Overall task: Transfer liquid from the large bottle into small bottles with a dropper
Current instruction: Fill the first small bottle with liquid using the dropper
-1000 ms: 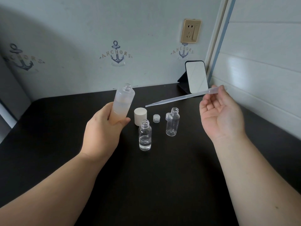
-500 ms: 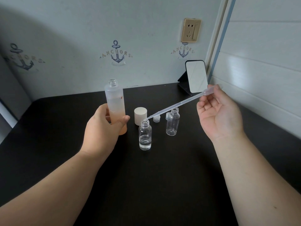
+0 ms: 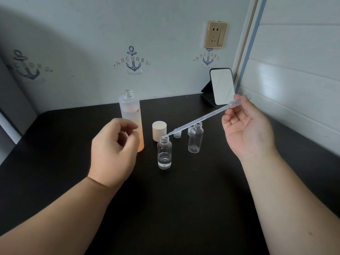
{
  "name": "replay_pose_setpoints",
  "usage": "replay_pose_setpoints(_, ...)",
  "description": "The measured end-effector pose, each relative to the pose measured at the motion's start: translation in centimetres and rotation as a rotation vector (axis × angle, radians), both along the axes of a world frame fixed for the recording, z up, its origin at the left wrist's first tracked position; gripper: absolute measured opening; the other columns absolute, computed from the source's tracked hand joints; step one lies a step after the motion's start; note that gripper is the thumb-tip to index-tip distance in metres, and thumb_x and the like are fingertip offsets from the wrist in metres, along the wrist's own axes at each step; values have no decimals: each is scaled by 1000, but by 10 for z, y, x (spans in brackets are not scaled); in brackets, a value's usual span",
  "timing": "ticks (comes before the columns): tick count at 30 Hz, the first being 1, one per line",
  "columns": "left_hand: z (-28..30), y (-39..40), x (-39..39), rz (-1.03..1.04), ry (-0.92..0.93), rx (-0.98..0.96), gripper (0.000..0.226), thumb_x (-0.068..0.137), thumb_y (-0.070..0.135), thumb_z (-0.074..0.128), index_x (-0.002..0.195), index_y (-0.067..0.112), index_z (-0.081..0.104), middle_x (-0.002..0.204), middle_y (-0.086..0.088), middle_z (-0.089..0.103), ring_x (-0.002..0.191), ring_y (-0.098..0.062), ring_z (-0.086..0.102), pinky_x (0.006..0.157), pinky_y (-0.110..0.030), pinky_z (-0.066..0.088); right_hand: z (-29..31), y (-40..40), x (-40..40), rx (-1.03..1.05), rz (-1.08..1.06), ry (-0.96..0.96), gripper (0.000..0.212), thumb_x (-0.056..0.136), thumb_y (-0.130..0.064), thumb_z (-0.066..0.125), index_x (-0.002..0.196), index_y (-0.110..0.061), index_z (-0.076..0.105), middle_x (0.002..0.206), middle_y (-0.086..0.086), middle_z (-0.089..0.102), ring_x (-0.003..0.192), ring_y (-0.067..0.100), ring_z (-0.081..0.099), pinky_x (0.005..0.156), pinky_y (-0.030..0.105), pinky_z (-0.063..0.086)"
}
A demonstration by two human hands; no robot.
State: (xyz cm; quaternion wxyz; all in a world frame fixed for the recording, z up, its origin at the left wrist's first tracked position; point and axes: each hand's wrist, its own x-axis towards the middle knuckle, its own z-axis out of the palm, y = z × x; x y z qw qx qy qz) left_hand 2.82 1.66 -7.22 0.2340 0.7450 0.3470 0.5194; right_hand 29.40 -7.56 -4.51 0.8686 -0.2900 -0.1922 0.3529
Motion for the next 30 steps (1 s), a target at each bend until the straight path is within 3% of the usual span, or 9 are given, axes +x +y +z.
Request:
replay_pose_setpoints(2,0,-2,1,-143,81,-15,10,93,23,63,101,27,67,86,13,66,76,-14,62,64,-24,51,0,-1,0,2,2,2,11,89,-17,72,91,-8,78,75,2,68,63,14,61,62,23,51)
replay_pose_setpoints(5,-2,-2,5,-319,224,-64,27,89,37,64,113,25,67,93,15,68,74,-18,62,66,-27,52,-1,0,0,-1,4,-2,13,88,-17,72,96,-7,75,75,2,68,63,13,61,62,22,50)
replay_pose_setpoints(9,-7,1,11,-368,398,-95,42,83,43,76,119,29,61,90,34,61,72,-9,60,63,-11,43,0,1,0,-13,-3,6,13,89,-17,71,84,-11,81,74,2,68,62,13,60,61,22,50)
replay_pose_setpoints(12,-9,5,15,-382,477,-88,38,79,47,80,110,38,59,86,29,63,74,-6,61,63,-13,45,0,1,0,-14,2,-3,12,86,-19,73,84,-11,82,75,2,68,63,13,60,62,23,50)
replay_pose_setpoints(15,-13,9,15,-356,492,-69,30,79,46,81,99,38,59,79,13,65,76,-7,62,63,-16,47,-2,2,2,0,-12,-7,10,86,-18,75,89,-10,81,77,3,68,64,14,60,63,23,51)
replay_pose_setpoints(19,-15,11,13,-376,468,-56,33,81,43,79,106,39,60,86,17,62,76,-8,61,64,-13,45,-3,2,6,18,-27,-18,19,85,-18,76,102,-8,75,78,2,67,64,13,59,63,23,50)
replay_pose_setpoints(23,-14,12,13,-404,441,-73,40,82,39,79,117,41,61,86,17,62,76,-9,60,66,-12,44,-4,1,6,22,-35,-20,15,87,-17,75,99,-9,76,78,3,68,63,13,59,63,22,49)
replay_pose_setpoints(30,-15,13,13,-429,429,-86,40,83,35,79,120,36,63,85,9,63,77,-13,59,65,-16,46,-1,1,5,-2,-39,-7,16,90,-15,71,103,-7,73,74,1,68,59,11,55,59,20,46)
